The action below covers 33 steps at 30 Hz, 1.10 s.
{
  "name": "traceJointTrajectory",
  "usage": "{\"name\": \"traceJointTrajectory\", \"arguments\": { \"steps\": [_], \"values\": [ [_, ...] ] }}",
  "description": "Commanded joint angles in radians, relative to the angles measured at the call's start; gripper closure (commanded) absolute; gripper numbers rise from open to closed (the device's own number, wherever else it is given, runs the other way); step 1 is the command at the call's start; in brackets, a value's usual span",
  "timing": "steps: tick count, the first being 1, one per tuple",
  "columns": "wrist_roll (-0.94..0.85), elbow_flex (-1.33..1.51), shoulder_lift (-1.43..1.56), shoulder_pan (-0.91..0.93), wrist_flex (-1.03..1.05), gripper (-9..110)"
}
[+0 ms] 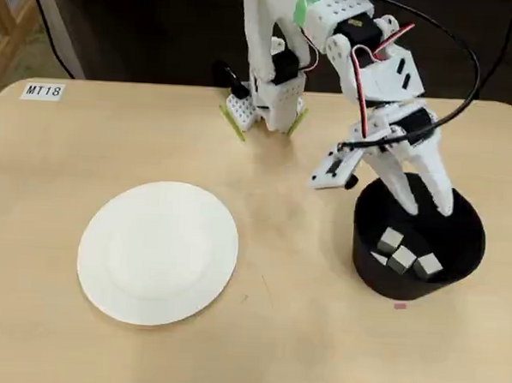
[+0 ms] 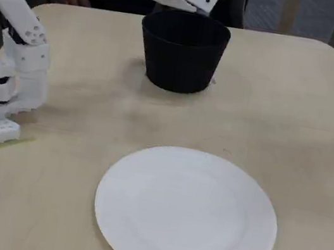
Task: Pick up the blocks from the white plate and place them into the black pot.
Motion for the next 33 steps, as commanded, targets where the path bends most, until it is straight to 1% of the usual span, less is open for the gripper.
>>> {"name": "traceJointTrajectory", "arguments": {
  "steps": [1, 3, 7, 11, 16, 20, 27, 33],
  "values": [
    [0.020, -0.018, 0.101, 0.115, 0.034, 104],
    [0.032, -0.018, 0.175, 0.190, 0.091, 104],
    [0.063, 0.000, 0.348, 0.371, 0.284, 104],
    [0.041, 0.123, 0.554, 0.488, 0.410, 104],
    [0.005, 0.360, 0.818, 0.499, 0.459, 104],
    [-0.020, 0.483, 0.950, 0.506, 0.479, 104],
    [-0.005, 0.707, 1.149, 0.489, 0.477, 104],
    [-0.012, 0.779, 1.147, 0.488, 0.466, 104]
  ]
}}
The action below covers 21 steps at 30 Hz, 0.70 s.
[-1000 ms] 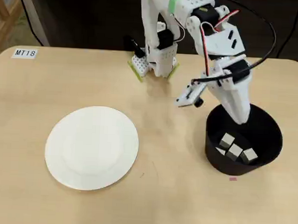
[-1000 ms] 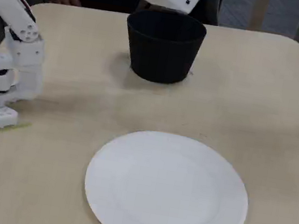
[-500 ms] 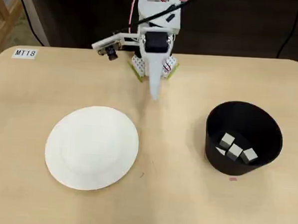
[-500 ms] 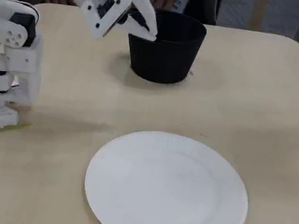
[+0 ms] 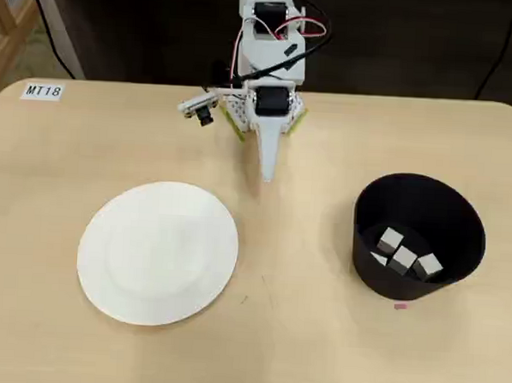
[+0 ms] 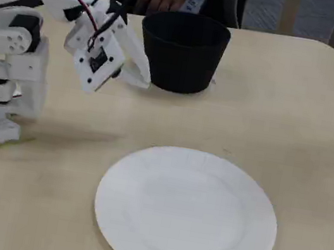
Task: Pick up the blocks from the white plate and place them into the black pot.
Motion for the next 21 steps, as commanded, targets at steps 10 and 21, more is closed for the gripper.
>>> {"name": "traceJointTrajectory", "arguments": {
  "steps": [10, 21],
  "values": [
    [-0.011, 0.138, 0.009, 0.003, -0.031, 104],
    [0.006, 0.140, 0.009, 0.015, -0.026, 104]
  ]
}}
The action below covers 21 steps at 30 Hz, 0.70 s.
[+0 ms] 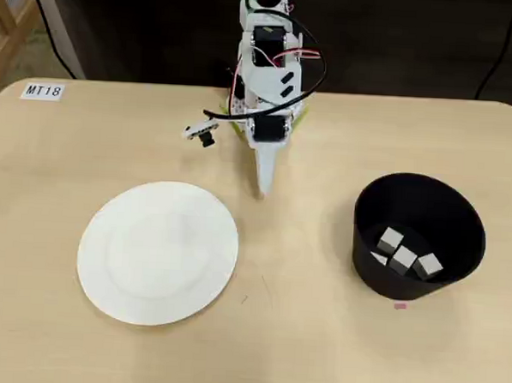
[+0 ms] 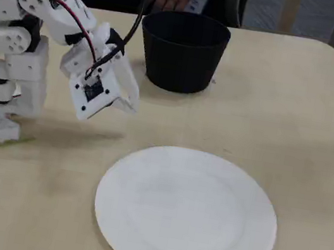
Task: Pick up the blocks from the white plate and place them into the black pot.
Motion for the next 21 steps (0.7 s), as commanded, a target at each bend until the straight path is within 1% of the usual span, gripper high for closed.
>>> {"name": "traceJointTrajectory", "arguments": {
  "steps": [1, 21],
  "values": [
    [0.005, -0.003, 0.003, 0.000, -0.014, 104],
    [0.002, 0.000, 0.003, -0.003, -0.029, 104]
  ]
}}
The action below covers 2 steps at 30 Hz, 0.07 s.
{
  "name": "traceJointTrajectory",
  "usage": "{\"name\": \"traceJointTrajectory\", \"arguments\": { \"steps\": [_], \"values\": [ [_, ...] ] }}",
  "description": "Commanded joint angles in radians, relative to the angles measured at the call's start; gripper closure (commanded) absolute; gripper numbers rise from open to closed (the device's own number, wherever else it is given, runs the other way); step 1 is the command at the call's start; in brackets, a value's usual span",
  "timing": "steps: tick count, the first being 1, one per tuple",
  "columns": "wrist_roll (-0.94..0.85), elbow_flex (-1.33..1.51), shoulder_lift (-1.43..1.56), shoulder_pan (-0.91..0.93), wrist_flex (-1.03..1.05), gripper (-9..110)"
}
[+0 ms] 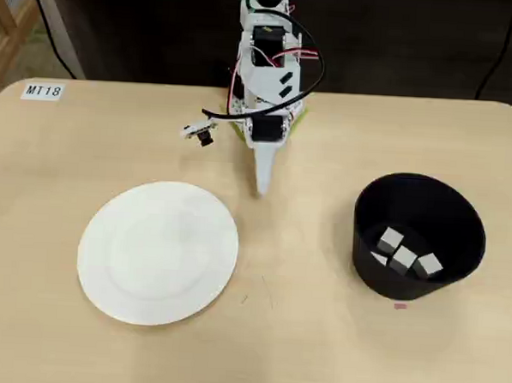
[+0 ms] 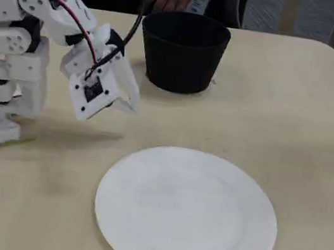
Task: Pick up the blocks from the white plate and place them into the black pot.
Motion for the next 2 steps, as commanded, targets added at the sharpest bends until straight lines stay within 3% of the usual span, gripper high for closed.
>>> {"name": "traceJointTrajectory", "arguments": {
  "steps": [1, 2],
  "values": [
    [0.000, -0.003, 0.003, -0.006, -0.023, 104],
    [0.000, -0.003, 0.003, -0.008, -0.023, 104]
  ]
}}
